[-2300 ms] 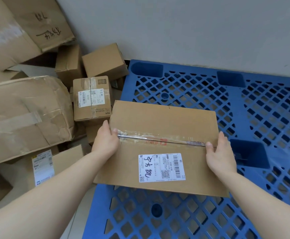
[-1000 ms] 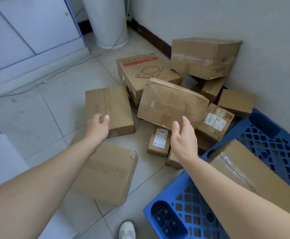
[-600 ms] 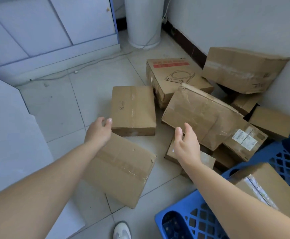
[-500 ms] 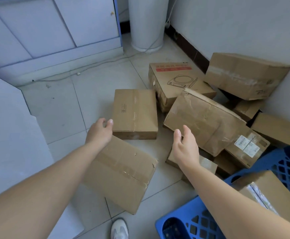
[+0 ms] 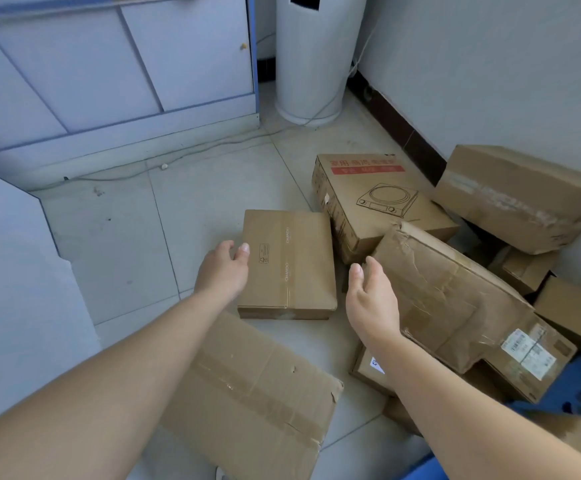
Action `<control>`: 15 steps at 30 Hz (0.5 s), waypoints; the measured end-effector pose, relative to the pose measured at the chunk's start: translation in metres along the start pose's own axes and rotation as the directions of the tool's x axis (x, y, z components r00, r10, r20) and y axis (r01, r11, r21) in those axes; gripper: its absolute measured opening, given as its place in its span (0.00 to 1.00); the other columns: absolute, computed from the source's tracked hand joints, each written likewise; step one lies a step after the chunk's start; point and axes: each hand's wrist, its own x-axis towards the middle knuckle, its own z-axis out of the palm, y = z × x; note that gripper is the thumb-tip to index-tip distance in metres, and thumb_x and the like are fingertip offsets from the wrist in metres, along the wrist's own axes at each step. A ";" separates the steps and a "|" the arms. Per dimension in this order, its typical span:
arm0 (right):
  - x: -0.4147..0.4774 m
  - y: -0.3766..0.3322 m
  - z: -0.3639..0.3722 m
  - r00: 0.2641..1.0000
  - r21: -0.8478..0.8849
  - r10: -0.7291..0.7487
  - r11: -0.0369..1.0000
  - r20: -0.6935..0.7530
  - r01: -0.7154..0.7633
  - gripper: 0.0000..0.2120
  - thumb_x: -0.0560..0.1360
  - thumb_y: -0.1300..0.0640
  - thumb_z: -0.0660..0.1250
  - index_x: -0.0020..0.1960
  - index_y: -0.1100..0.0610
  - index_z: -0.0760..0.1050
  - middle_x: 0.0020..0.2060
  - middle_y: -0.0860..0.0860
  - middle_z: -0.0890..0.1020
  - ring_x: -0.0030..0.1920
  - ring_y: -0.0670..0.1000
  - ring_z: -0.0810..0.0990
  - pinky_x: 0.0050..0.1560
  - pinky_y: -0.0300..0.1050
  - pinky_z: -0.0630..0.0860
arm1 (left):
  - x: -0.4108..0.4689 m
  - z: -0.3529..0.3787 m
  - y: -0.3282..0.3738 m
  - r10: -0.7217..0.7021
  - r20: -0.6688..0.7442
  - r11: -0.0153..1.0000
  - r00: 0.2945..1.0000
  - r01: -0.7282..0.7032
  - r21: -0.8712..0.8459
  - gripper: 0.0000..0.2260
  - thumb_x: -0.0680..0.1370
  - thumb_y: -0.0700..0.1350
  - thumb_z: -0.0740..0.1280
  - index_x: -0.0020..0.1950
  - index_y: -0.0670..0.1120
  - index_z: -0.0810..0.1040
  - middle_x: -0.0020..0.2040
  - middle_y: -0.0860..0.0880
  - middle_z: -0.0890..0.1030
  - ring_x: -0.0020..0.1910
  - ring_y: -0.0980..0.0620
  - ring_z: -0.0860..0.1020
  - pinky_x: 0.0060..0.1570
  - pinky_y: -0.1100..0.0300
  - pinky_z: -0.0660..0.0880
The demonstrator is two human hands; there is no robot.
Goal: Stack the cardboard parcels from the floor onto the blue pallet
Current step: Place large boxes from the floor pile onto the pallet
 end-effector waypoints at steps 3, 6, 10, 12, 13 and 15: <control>0.019 -0.020 0.010 1.000 -0.003 0.018 1.000 -0.014 -0.018 0.25 0.81 0.46 0.49 0.75 0.54 0.56 0.73 0.49 0.63 0.73 0.51 0.60 0.70 0.49 0.57 | 0.024 -0.005 0.005 0.005 0.014 1.000 1.000 -0.005 -0.012 0.22 0.82 0.55 0.53 0.73 0.46 0.65 0.72 0.46 0.68 0.70 0.46 0.68 0.67 0.50 0.65; 0.038 -0.032 0.021 0.999 -0.011 0.026 1.000 -0.029 -0.027 0.25 0.81 0.46 0.49 0.75 0.54 0.56 0.73 0.49 0.64 0.73 0.51 0.61 0.69 0.49 0.58 | 0.048 -0.006 0.005 -0.001 0.027 1.000 1.000 0.001 -0.010 0.22 0.82 0.55 0.53 0.73 0.46 0.65 0.72 0.46 0.68 0.70 0.45 0.68 0.67 0.51 0.66; 0.058 -0.034 0.037 0.998 -0.033 0.050 0.998 -0.026 -0.051 0.24 0.81 0.47 0.49 0.75 0.55 0.57 0.73 0.50 0.64 0.72 0.52 0.61 0.69 0.48 0.59 | 0.074 -0.001 -0.002 -0.019 0.047 0.999 0.999 0.021 -0.041 0.22 0.82 0.55 0.54 0.73 0.45 0.65 0.72 0.46 0.68 0.70 0.46 0.68 0.68 0.50 0.65; 0.067 -0.032 0.044 0.998 -0.048 0.061 0.997 -0.023 -0.062 0.24 0.81 0.47 0.49 0.75 0.55 0.57 0.72 0.50 0.65 0.72 0.52 0.62 0.69 0.48 0.59 | 0.085 0.003 -0.008 -0.029 0.054 0.998 0.998 0.032 -0.050 0.22 0.82 0.54 0.54 0.72 0.45 0.66 0.72 0.46 0.69 0.70 0.46 0.68 0.68 0.50 0.66; 0.072 -0.031 0.047 0.998 -0.054 0.063 0.996 -0.020 -0.064 0.24 0.81 0.47 0.49 0.75 0.55 0.57 0.72 0.50 0.65 0.72 0.52 0.62 0.69 0.48 0.59 | 0.090 0.005 -0.011 -0.035 0.057 0.998 0.998 0.037 -0.048 0.22 0.82 0.54 0.55 0.72 0.45 0.66 0.72 0.47 0.69 0.70 0.46 0.68 0.68 0.50 0.66; 0.082 -0.028 0.054 0.998 -0.062 0.069 0.996 -0.016 -0.070 0.24 0.81 0.47 0.49 0.75 0.55 0.57 0.72 0.51 0.65 0.72 0.52 0.62 0.69 0.48 0.59 | 0.101 0.010 -0.019 -0.047 0.066 0.998 0.997 0.050 -0.048 0.22 0.81 0.55 0.55 0.72 0.45 0.66 0.72 0.47 0.69 0.70 0.46 0.68 0.68 0.50 0.66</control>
